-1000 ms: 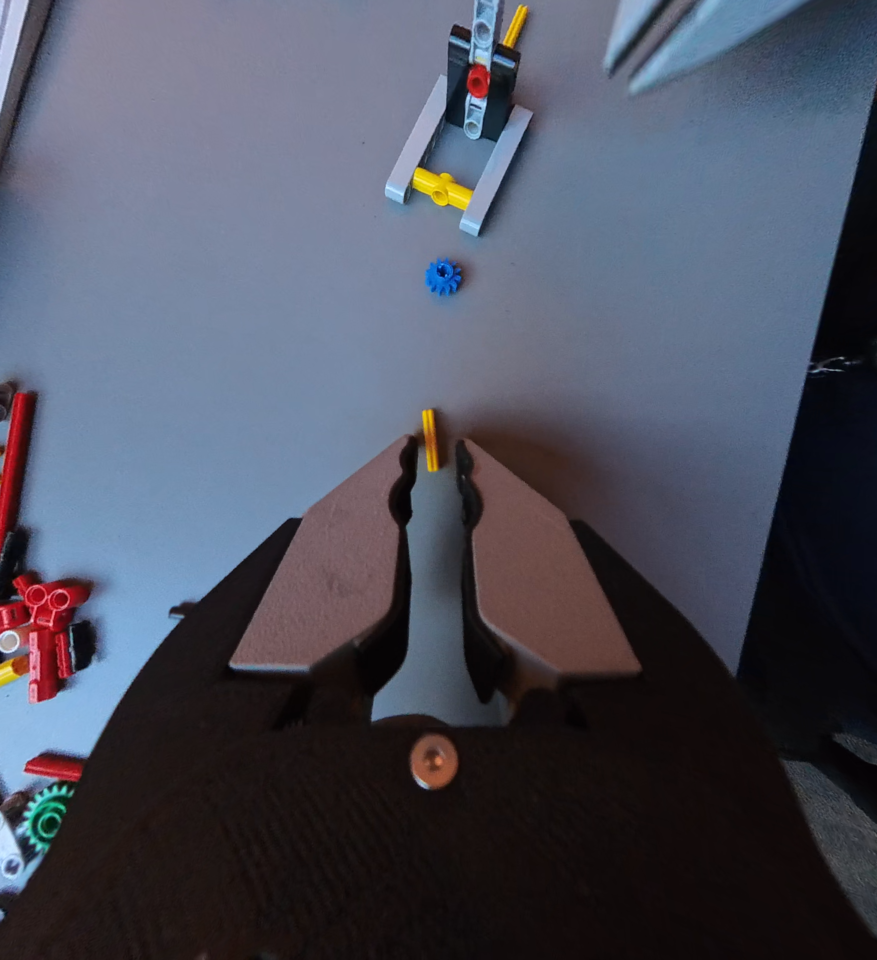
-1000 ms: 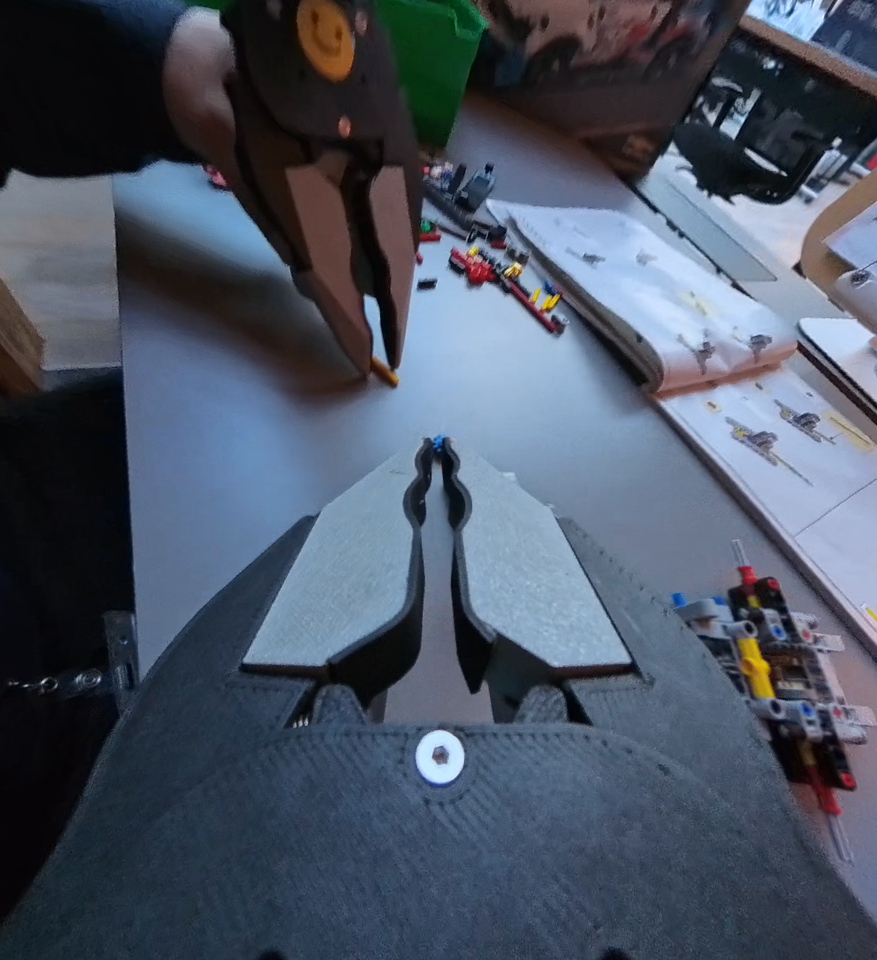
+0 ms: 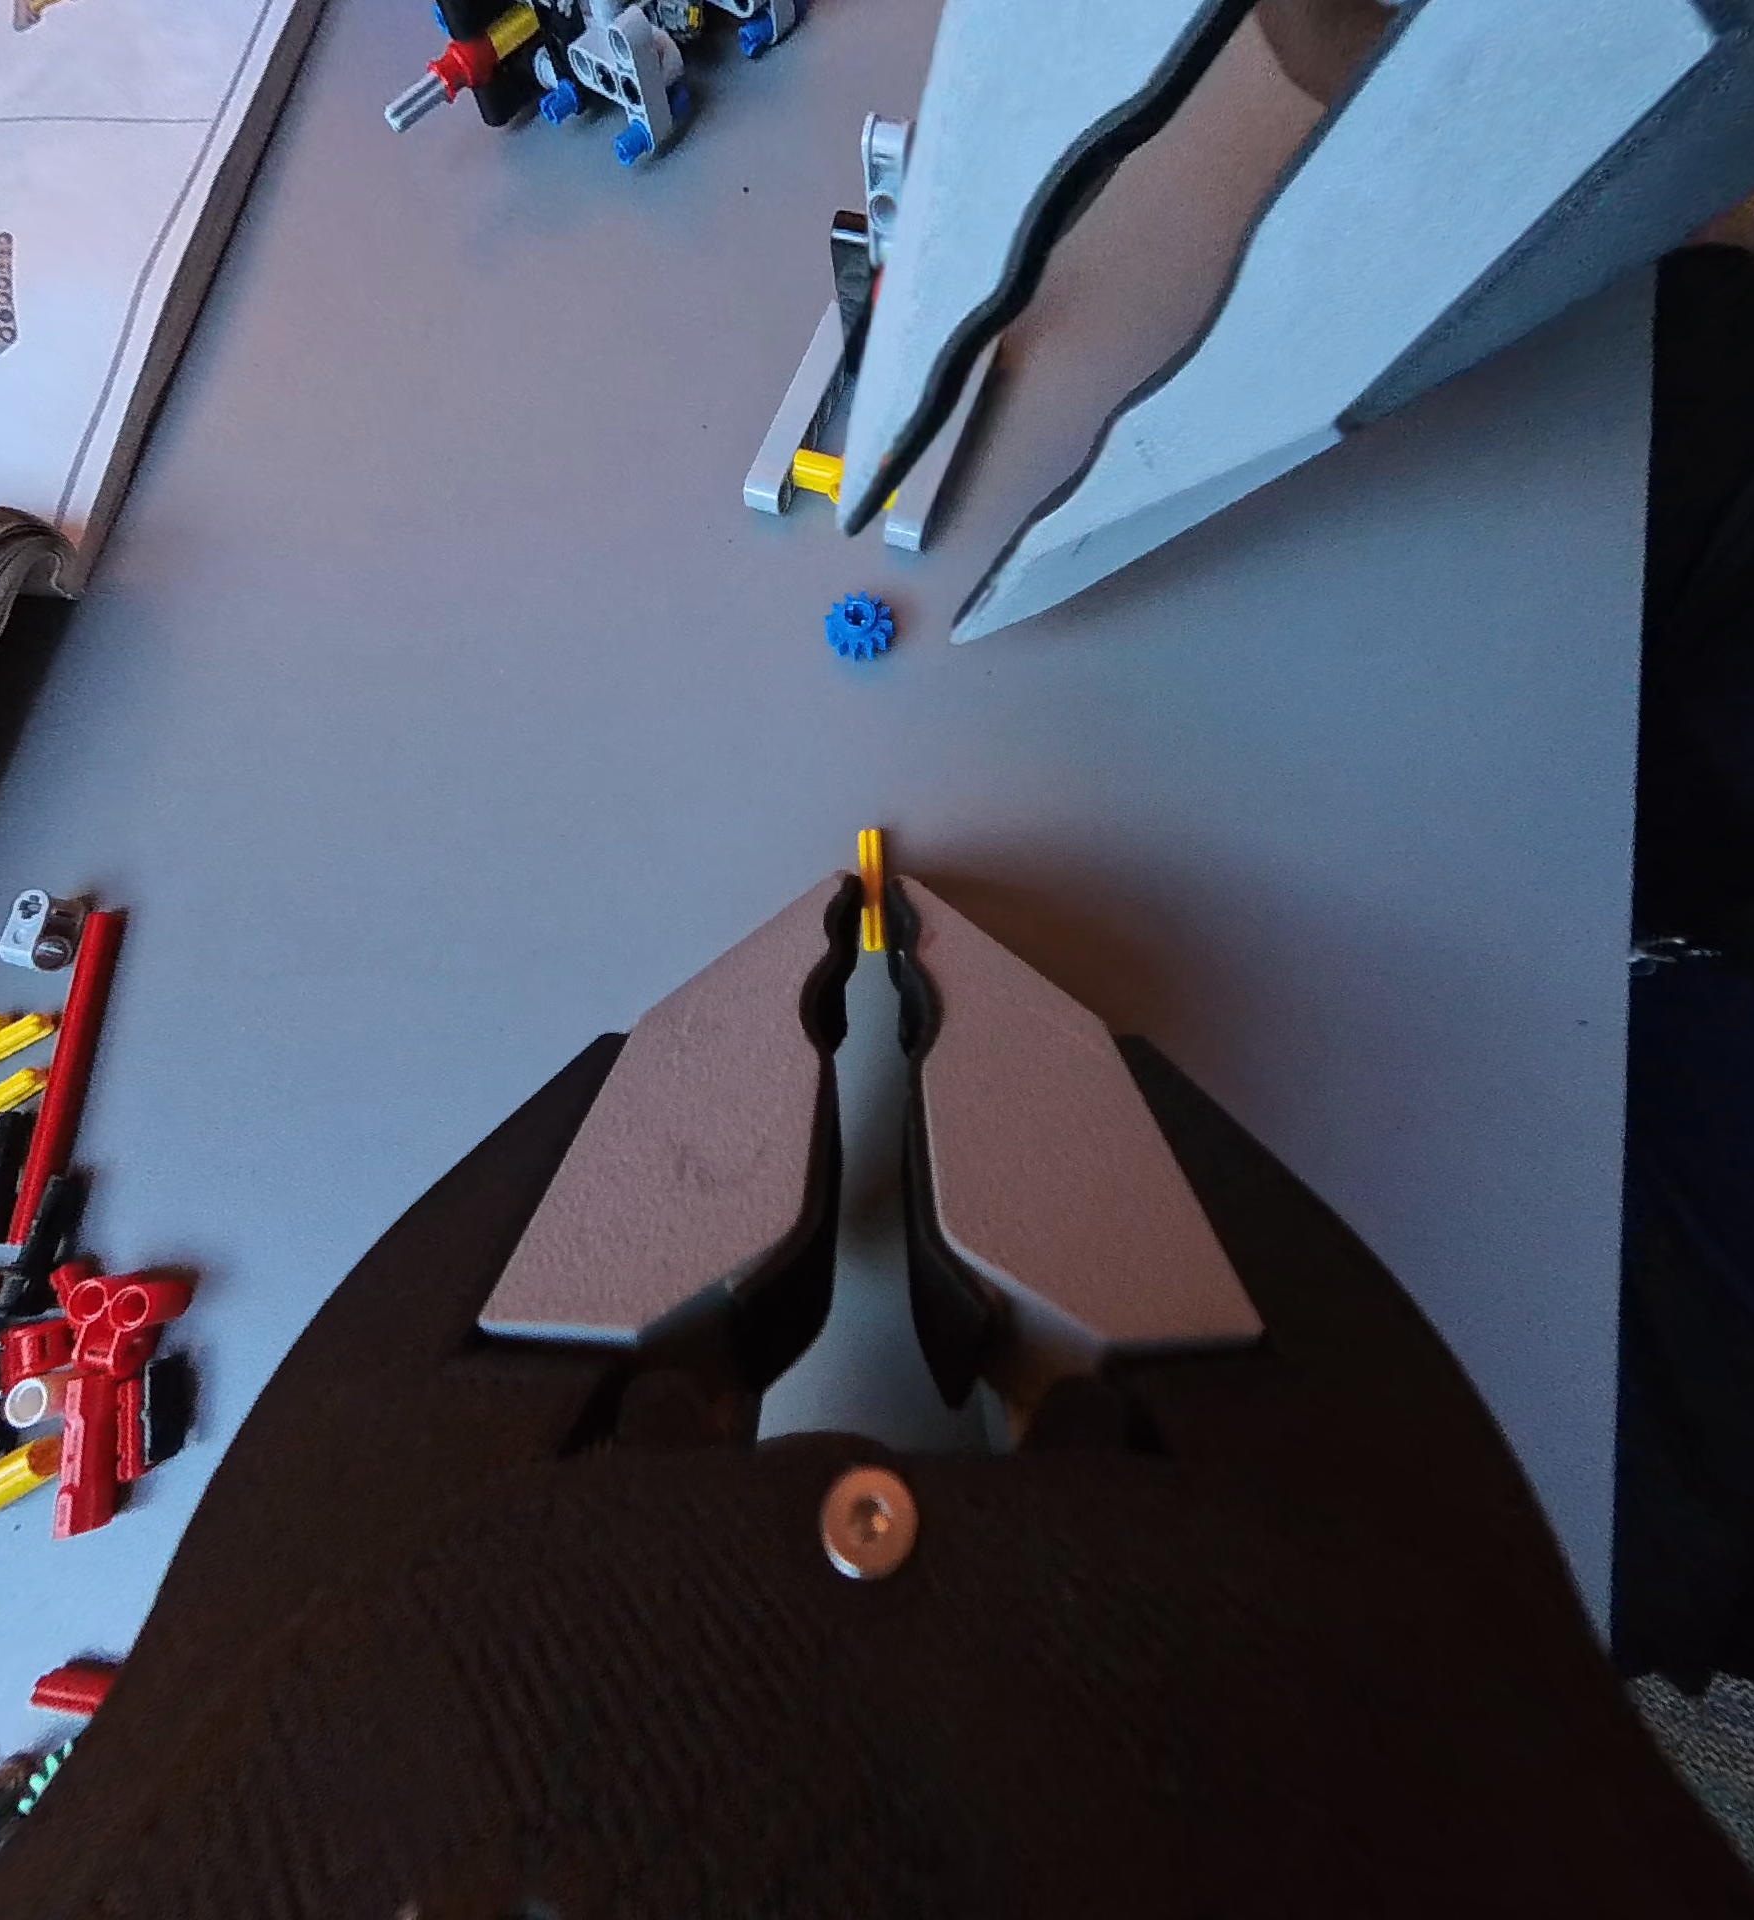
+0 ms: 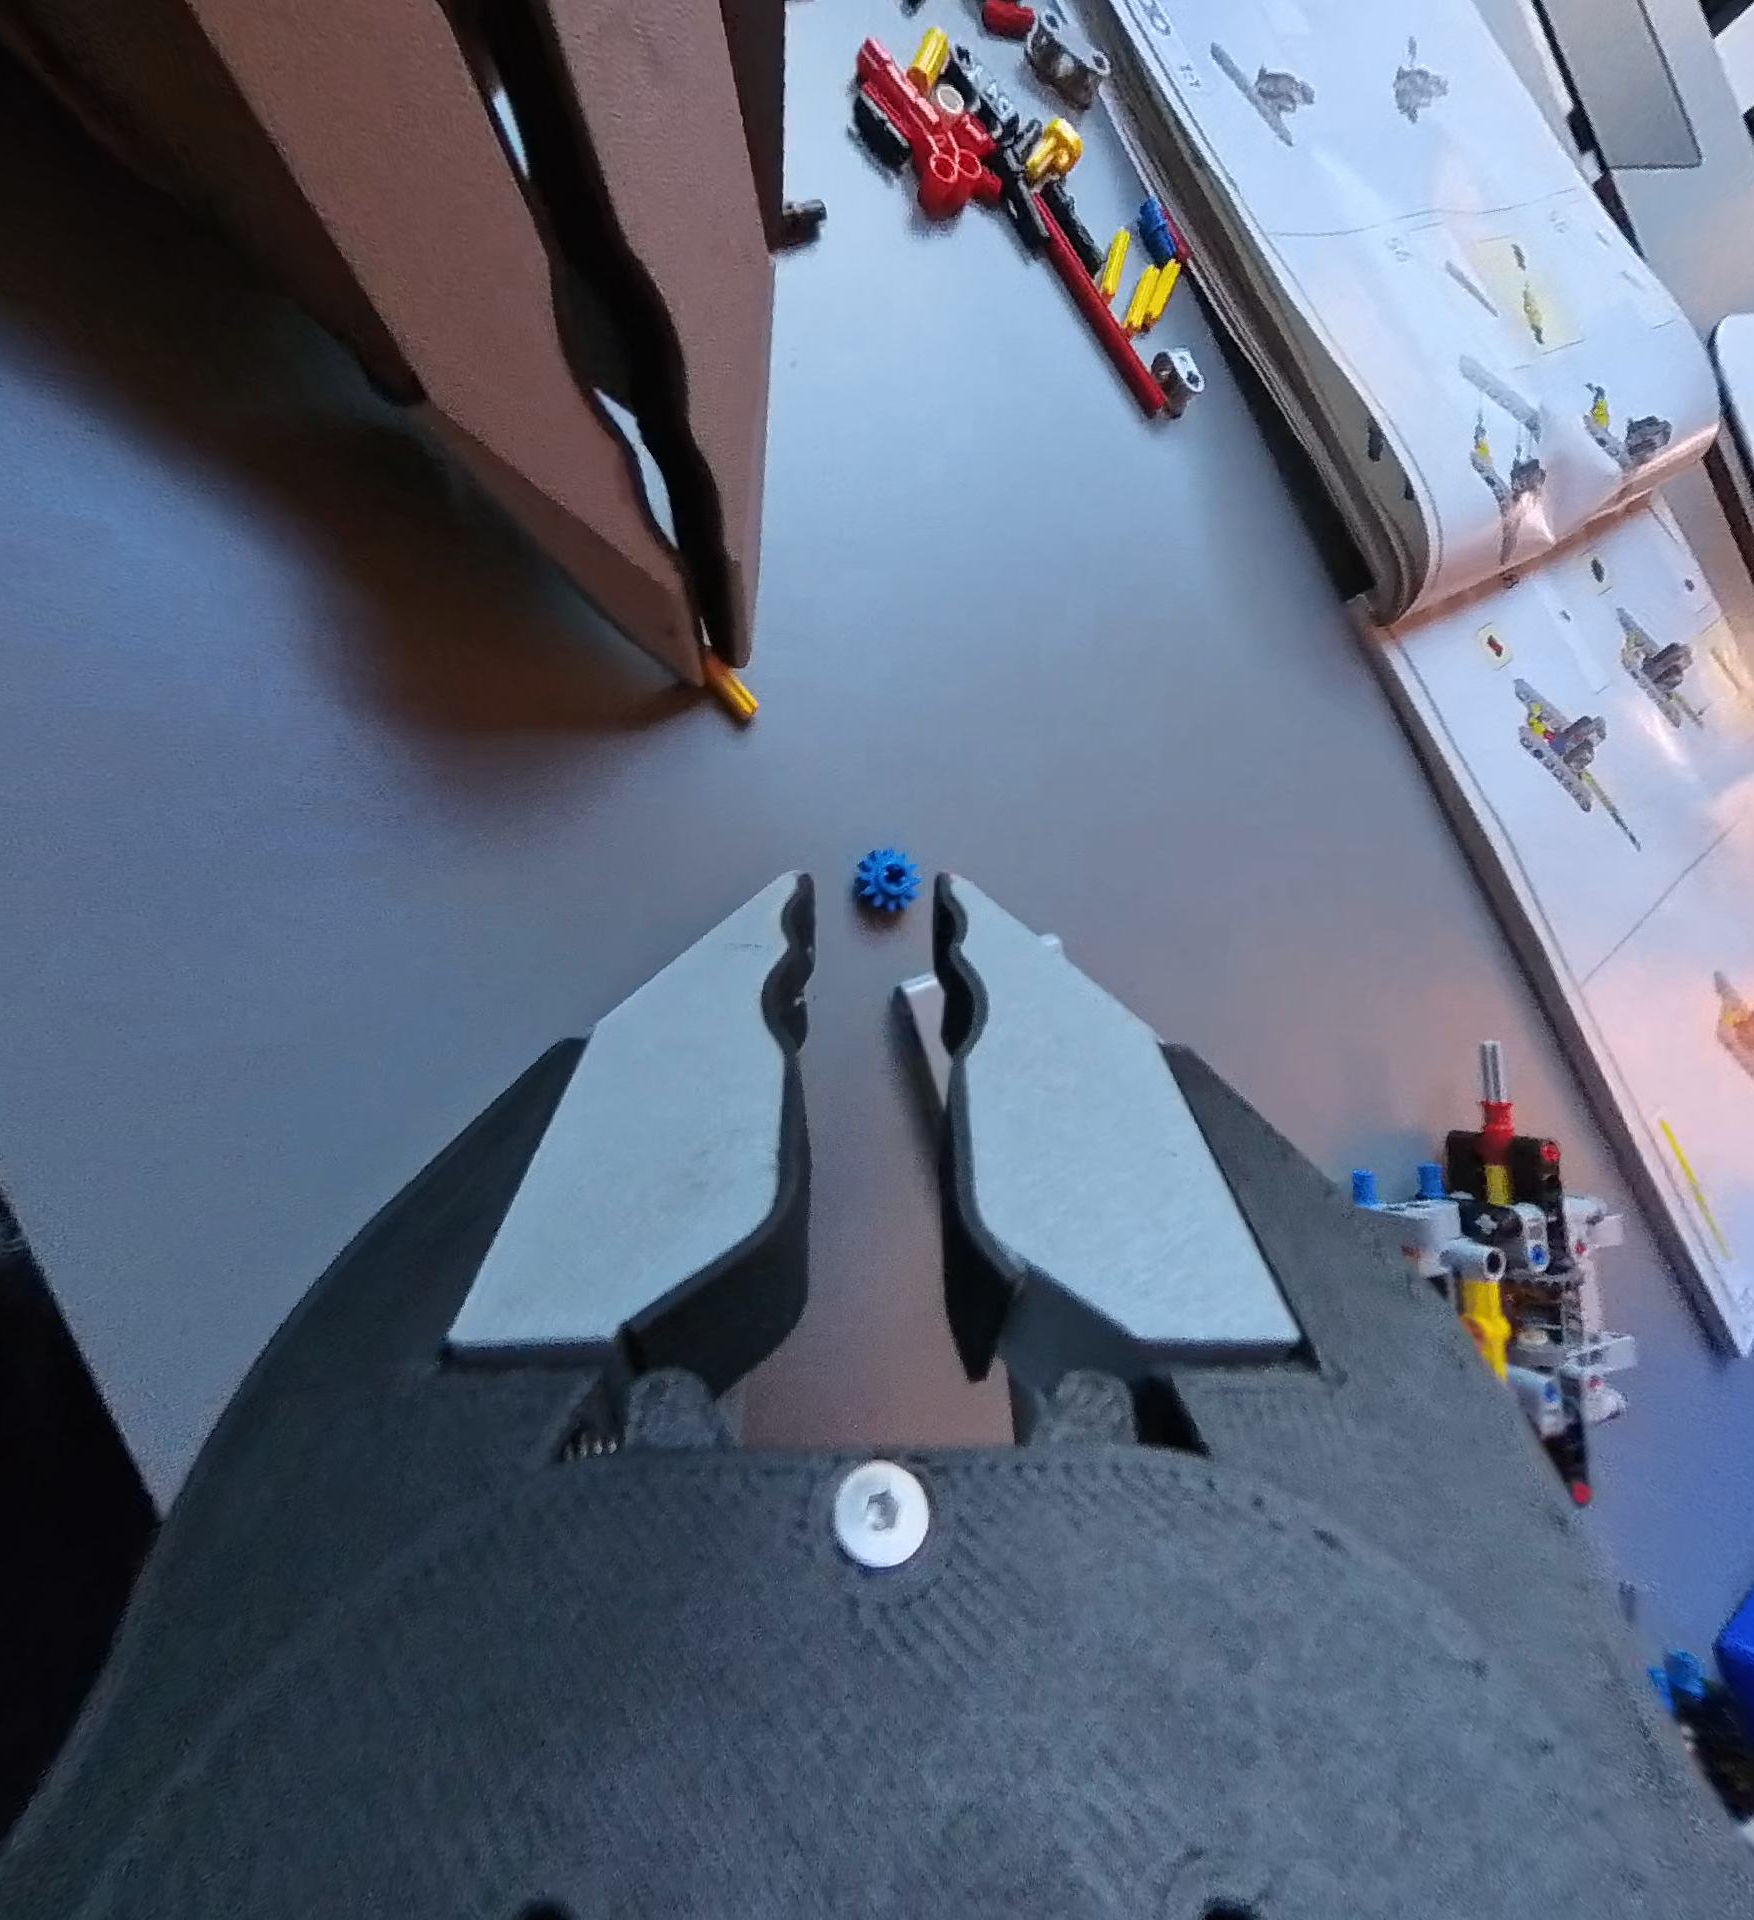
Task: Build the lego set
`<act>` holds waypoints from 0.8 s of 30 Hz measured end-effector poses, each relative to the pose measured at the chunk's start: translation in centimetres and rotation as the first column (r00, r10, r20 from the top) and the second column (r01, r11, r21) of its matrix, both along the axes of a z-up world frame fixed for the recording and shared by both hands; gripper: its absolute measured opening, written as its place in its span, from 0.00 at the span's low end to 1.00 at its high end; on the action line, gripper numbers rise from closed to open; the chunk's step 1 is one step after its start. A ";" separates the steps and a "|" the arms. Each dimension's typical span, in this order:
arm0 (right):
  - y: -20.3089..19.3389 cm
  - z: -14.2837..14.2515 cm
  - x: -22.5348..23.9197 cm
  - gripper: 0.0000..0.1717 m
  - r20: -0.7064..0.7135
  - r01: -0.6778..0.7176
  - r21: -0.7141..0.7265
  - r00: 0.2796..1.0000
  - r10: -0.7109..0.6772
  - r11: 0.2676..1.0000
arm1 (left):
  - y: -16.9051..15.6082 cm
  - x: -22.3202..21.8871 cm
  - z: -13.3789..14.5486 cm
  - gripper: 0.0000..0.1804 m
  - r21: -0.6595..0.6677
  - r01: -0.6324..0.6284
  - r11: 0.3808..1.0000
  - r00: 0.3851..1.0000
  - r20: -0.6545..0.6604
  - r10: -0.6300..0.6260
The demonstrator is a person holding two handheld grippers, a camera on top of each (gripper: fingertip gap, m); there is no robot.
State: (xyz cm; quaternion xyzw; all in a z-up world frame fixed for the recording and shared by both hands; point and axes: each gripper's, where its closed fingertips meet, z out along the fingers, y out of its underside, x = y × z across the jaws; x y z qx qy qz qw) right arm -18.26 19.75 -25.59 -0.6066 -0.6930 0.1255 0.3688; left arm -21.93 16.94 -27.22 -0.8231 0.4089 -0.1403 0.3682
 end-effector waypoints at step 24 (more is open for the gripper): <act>6.8 -1.6 10.0 0.10 0.048 -0.027 -0.105 0.998 0.032 0.994 | 1.8 1.3 0.2 0.11 -0.062 0.023 0.998 0.999 -0.040 -0.026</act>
